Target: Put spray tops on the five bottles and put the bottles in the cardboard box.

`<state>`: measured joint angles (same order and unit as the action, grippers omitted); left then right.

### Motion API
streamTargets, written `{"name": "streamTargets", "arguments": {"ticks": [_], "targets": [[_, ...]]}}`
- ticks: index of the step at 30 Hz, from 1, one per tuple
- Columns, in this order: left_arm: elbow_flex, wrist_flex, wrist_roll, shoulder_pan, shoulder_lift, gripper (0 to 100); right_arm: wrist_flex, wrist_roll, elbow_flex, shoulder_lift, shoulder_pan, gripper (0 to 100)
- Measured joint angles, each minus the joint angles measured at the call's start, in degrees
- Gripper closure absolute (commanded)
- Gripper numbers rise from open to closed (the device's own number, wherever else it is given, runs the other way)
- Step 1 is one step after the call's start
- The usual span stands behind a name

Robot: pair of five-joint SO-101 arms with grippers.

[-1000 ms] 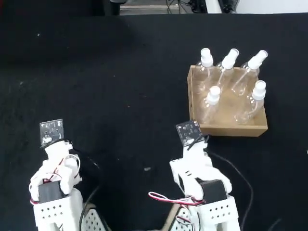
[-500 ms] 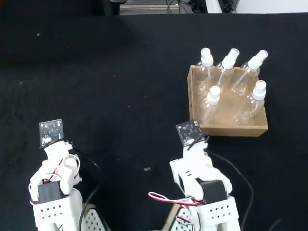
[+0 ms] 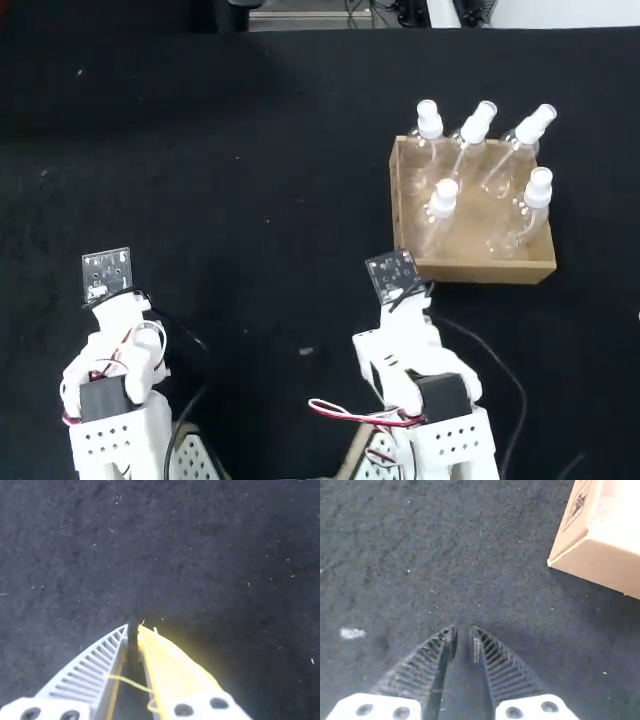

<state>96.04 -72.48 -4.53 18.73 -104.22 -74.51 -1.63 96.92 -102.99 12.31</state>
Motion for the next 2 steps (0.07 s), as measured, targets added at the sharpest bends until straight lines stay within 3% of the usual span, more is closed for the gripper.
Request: {"name": "streamTargets", "arguments": {"ticks": [2], "targets": [[0.0, 0.0, 0.0, 0.0, 0.0, 97, 0.0, 0.0, 0.0, 0.0, 0.0, 98.7]]}}
